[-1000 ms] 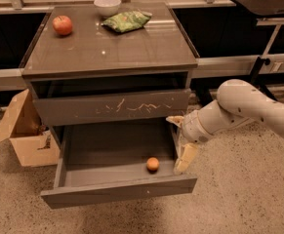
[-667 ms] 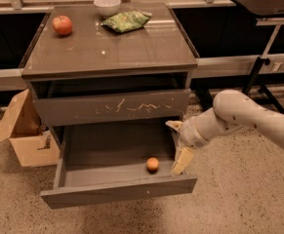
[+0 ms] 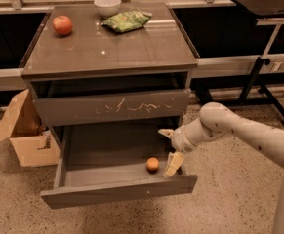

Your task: Pick orange from middle drawer and place on counter

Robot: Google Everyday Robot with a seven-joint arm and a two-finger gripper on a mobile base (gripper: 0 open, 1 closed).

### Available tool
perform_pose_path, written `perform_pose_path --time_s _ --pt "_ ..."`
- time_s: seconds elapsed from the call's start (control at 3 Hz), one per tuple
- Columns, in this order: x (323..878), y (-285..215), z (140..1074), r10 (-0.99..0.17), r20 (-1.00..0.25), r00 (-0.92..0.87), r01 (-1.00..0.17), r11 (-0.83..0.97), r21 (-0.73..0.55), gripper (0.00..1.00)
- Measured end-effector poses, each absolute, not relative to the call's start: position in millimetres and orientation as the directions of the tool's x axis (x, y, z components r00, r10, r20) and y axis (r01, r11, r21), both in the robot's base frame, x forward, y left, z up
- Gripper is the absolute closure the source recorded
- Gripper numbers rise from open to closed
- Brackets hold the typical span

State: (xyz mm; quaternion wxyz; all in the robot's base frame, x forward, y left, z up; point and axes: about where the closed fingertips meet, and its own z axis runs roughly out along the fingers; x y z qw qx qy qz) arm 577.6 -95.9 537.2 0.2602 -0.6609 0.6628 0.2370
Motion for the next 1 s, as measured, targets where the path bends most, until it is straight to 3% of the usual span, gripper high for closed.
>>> perform_pose_path --time_s 1.0 --pt "629 -86 462 -0.702 -0.712 0.016 -0.999 0.016 -0.038 0.00"
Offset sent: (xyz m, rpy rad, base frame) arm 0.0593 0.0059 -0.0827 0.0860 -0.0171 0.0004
